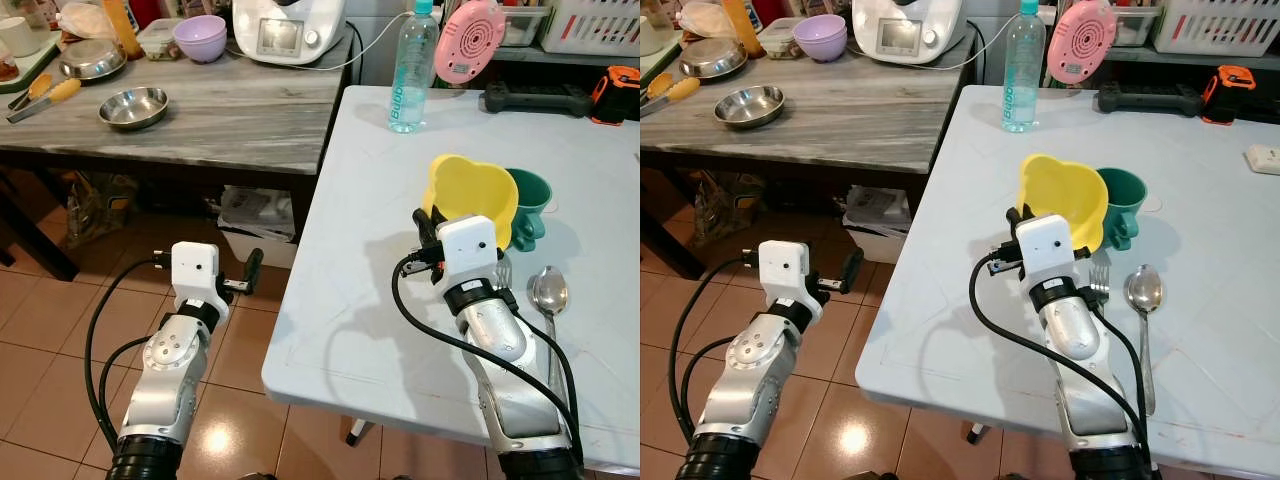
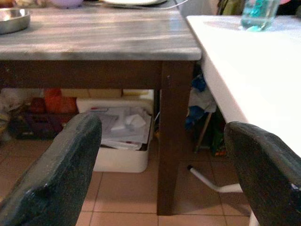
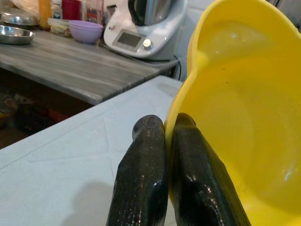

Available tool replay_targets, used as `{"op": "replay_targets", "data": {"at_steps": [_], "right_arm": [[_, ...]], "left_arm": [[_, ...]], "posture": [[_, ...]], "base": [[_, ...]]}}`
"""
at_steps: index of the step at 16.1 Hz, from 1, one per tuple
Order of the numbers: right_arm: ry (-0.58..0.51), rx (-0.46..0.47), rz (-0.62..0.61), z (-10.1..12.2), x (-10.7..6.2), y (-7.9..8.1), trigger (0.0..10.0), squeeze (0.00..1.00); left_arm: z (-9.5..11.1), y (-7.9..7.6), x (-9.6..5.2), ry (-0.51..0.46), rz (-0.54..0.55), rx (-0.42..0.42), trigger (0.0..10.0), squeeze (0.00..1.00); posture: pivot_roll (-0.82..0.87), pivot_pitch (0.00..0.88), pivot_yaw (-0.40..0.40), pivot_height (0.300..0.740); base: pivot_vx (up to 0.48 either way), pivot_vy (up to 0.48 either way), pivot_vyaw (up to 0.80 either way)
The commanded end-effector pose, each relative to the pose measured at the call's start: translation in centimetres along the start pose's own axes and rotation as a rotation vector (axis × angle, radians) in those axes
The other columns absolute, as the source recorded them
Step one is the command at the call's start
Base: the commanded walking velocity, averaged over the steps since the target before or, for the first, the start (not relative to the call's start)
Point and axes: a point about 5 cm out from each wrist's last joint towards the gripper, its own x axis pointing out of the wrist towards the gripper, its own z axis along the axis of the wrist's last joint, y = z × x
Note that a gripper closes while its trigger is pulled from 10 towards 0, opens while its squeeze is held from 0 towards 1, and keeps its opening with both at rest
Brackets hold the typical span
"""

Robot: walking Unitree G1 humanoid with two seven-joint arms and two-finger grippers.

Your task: Setting the table

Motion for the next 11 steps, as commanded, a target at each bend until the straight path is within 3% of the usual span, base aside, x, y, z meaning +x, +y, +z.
{"op": "replay_targets", "data": {"at_steps": [1,4,9,11], "right_arm": [[-0.027,0.023,-0.006,0.88,0.06,-0.12,10.0,0.0],[-0.029,0.017,0.003,1.15,0.31,0.11,10.0,0.0],[-0.016,0.026,0.011,1.05,0.23,0.29,10.0,0.0],[-0.008,0.024,0.01,0.88,0.18,0.17,10.0,0.0]], "left_arm": [[0.06,0.34,0.05,-0.006,0.021,0.004,10.0,0.0],[0.03,0.42,0.06,-0.011,0.036,-0.006,10.0,0.0],[-0.06,0.57,-0.05,-0.01,0.04,0.004,10.0,0.0],[-0.18,0.63,-0.07,-0.002,0.045,0.008,10.0,0.0]], "posture": [[-0.06,0.082,0.058,0.74],[-0.05,0.081,0.053,0.74],[-0.06,0.084,0.051,0.74],[-0.06,0.085,0.05,0.74]], "base": [[0.0,0.0,0.0],[0.0,0.0,0.0],[0.0,0.315,0.0],[0.0,0.0,0.0]]}}
